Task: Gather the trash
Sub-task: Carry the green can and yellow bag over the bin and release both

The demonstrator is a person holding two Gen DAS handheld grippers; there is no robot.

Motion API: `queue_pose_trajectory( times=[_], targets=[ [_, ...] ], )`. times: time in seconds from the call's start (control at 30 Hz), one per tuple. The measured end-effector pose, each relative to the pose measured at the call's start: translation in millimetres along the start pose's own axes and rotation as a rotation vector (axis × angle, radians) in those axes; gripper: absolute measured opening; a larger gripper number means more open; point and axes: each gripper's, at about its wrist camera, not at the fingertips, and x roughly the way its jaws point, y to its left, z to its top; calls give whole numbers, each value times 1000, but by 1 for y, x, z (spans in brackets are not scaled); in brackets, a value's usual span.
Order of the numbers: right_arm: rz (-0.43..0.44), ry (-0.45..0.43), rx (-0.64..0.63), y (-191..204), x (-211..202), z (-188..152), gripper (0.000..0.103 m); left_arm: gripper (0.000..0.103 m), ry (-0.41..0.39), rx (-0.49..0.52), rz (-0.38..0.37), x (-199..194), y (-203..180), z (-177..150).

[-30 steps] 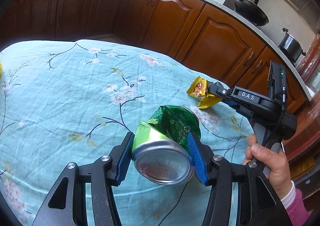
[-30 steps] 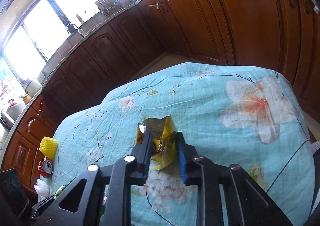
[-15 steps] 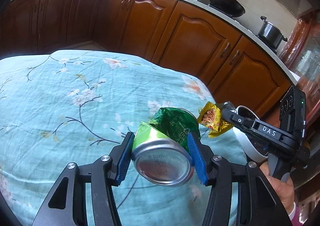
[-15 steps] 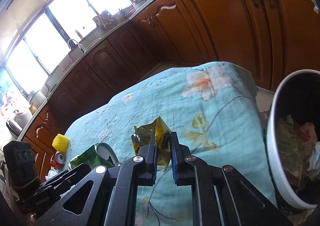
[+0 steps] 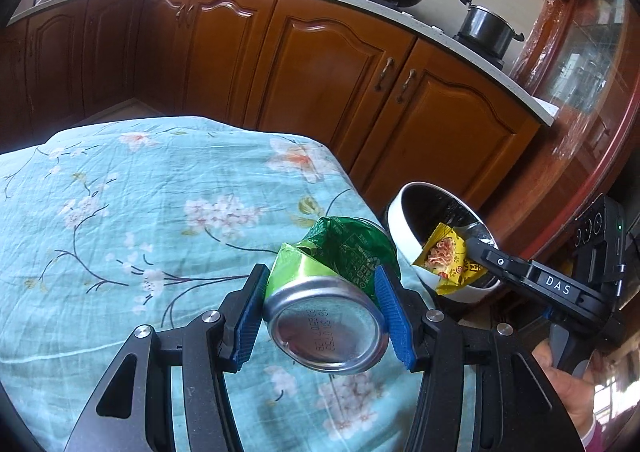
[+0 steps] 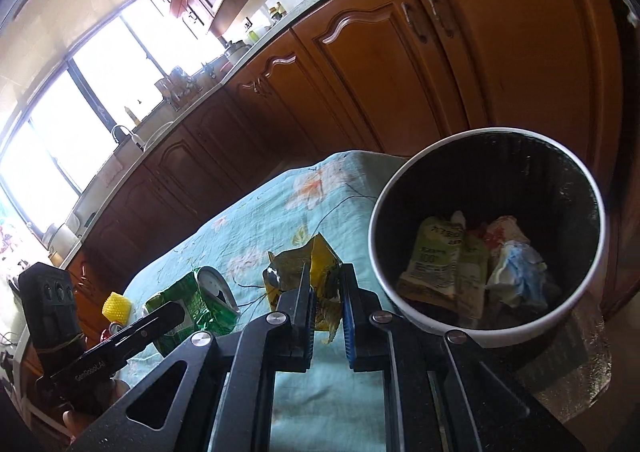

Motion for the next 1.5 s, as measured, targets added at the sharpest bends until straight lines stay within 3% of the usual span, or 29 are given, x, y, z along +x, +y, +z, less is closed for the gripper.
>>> queue_pose_trajectory(
  times=[0.6, 1.5],
  targets=[
    [-72, -93, 69, -53, -49, 13, 11, 53, 5, 114, -59, 32, -72, 18],
    [-134, -107, 91, -81, -51, 23, 11, 53, 30, 177, -60, 82, -112, 35]
  ],
)
